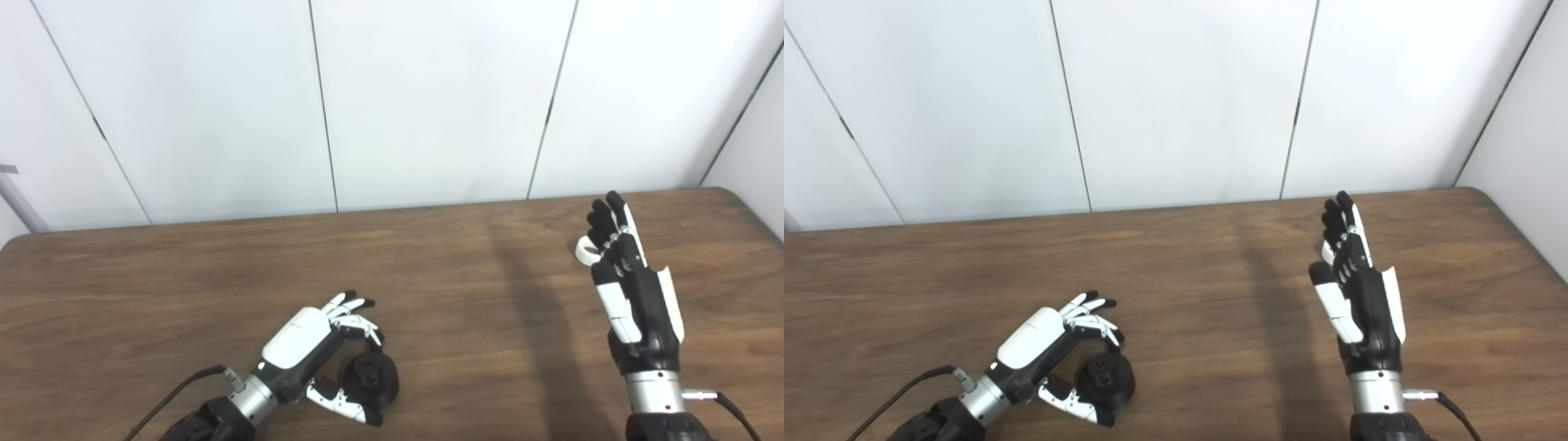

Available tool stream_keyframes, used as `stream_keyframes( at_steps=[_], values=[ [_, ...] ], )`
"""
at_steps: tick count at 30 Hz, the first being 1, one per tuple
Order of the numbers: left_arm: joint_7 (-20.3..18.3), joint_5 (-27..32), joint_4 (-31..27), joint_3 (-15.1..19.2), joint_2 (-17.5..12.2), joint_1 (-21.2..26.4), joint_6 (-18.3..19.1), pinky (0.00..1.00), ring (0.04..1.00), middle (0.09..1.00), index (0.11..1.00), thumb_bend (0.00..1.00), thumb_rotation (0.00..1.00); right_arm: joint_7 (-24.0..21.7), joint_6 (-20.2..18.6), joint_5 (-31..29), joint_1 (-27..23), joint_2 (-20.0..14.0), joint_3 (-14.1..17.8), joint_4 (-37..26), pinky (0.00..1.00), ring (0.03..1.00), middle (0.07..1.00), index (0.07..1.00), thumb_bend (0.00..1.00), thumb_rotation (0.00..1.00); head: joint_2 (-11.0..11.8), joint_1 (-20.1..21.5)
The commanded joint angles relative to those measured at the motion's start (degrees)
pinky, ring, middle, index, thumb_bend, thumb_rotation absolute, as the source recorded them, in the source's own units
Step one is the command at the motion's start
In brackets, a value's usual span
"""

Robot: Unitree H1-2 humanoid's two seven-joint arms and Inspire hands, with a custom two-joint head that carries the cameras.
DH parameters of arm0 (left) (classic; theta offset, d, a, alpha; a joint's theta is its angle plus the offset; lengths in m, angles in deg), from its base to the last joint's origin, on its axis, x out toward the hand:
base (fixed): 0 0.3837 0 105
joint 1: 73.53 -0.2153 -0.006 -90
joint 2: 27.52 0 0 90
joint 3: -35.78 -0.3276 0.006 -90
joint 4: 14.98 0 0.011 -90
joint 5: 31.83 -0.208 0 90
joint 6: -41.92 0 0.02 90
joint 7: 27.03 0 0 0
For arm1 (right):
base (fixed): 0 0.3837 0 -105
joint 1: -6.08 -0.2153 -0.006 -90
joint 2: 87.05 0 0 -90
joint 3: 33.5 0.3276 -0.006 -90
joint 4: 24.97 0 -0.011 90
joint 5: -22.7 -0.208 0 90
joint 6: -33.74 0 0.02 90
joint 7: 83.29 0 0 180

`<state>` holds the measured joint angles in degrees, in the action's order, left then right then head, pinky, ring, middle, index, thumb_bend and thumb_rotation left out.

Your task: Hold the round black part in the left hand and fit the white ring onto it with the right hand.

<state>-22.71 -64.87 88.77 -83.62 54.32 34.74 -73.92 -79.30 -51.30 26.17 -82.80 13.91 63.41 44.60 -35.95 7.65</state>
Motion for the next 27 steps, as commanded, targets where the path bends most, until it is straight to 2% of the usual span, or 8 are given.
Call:
stream_keyframes(
  at_steps=[1,10,13,15,18,22,25,27],
  values=[
    [0.4,0.6,-0.2,0.4,-1.3,1.1,-1.1,1.00,0.935,0.703,0.481,0.52,0.06,0.7,0.7,0.9,-1.3,0.0,0.5,-2.4,0.98,0.956,0.958,0.976,0.64,0.81,-0.1,0.3],
    [0.6,1.3,0.6,-0.1,-3.0,1.8,-1.1,1.00,0.925,0.700,0.481,0.52,0.06,2.4,-2.3,3.5,-2.2,0.4,1.8,-5.7,0.98,0.953,0.952,0.973,0.58,0.79,-0.3,1.2],
    [0.9,0.9,1.5,0.0,-3.3,2.3,-1.1,1.00,0.924,0.699,0.481,0.52,0.06,3.6,-3.2,5.8,-3.2,0.2,3.1,-5.7,0.97,0.967,0.952,0.961,0.54,0.69,0.0,1.8],
    [0.8,1.2,2.0,0.2,-3.4,2.5,-1.1,1.00,0.923,0.700,0.482,0.52,0.06,4.3,-3.3,6.0,-3.7,0.1,3.9,-5.1,0.95,0.966,0.944,0.946,0.56,0.57,0.0,1.8],
    [1.2,1.2,2.7,0.3,-3.4,2.6,-1.1,1.00,0.919,0.697,0.482,0.52,0.06,4.9,-3.8,7.6,-4.4,-0.6,4.8,-4.7,0.93,0.965,0.941,0.930,0.57,0.45,0.2,2.8],
    [2.2,1.3,3.5,-0.3,-3.6,2.7,-1.1,1.00,0.921,0.697,0.482,0.52,0.05,6.4,-6.8,15.3,-6.1,-2.3,5.5,-5.0,0.84,0.919,0.914,0.898,0.59,0.37,0.2,3.2],
    [2.6,1.3,3.6,-0.5,-3.5,2.5,-1.1,1.00,0.915,0.695,0.482,0.52,0.06,6.3,-10.1,17.9,-7.4,-3.3,6.3,-5.6,0.81,0.916,0.909,0.883,0.60,0.29,0.5,4.3],
    [2.7,1.1,3.7,-0.7,-3.4,2.4,-1.1,1.00,0.920,0.698,0.482,0.52,0.06,6.4,-12.0,18.8,-8.3,-4.0,7.0,-5.8,0.82,0.908,0.900,0.858,0.65,0.26,0.7,5.0]
  ],
)
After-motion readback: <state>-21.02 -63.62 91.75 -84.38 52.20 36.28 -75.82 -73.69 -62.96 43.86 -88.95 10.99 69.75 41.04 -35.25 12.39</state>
